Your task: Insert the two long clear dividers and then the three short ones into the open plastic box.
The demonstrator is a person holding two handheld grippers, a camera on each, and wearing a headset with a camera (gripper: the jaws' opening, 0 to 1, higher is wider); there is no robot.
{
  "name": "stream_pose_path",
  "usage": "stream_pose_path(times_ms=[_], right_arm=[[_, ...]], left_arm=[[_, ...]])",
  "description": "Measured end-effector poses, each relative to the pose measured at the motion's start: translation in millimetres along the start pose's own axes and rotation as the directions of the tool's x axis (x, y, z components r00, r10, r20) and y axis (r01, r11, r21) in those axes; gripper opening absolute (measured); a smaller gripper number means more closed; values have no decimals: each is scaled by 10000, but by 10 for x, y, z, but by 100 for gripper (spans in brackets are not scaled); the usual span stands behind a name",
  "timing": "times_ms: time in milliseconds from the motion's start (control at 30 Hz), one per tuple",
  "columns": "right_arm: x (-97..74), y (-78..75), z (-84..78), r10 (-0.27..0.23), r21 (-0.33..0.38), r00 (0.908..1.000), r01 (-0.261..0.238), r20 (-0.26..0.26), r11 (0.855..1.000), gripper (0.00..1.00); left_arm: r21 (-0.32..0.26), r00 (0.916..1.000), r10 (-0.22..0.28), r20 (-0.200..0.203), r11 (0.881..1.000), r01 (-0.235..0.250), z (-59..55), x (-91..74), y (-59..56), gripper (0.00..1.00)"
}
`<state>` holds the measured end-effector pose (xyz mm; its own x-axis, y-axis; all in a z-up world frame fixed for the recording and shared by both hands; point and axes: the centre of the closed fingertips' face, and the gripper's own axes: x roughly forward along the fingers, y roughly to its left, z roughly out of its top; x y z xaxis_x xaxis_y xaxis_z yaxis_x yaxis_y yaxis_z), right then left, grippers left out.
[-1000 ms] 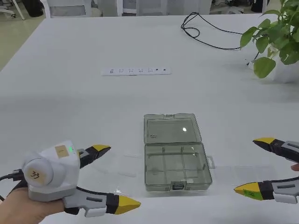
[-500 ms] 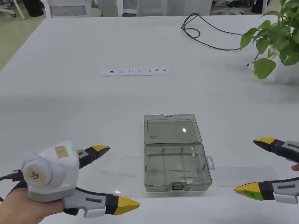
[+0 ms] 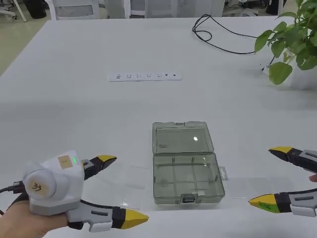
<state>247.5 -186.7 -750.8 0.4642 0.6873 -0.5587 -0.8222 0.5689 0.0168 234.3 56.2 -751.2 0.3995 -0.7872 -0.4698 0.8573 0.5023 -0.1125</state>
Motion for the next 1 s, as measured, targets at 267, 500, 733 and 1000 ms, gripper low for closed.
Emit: stream_pose_path(times_ms=[267, 500, 733, 1000], right_arm=[[4, 6, 7, 23, -21, 10000, -23, 6, 10000, 92], [-9, 7, 17, 9, -21, 10000, -9, 25, 10000, 92], [-5, 12, 29, 13, -23, 10000, -13, 41, 10000, 91], [3, 16, 52, 11, -27, 10000, -10, 69, 10000, 91]], left_arm=[[9, 10000, -17, -32, 10000, 17, -3, 6, -10, 99], [-32, 10000, 34, 1, 10000, -34, 4, -1, 2, 99], [-82, 9999, 111, -12, 9999, -111, 2, -15, 23, 99], [-229, 9995, 318, -68, 9992, -319, -3, -39, 88, 97]])
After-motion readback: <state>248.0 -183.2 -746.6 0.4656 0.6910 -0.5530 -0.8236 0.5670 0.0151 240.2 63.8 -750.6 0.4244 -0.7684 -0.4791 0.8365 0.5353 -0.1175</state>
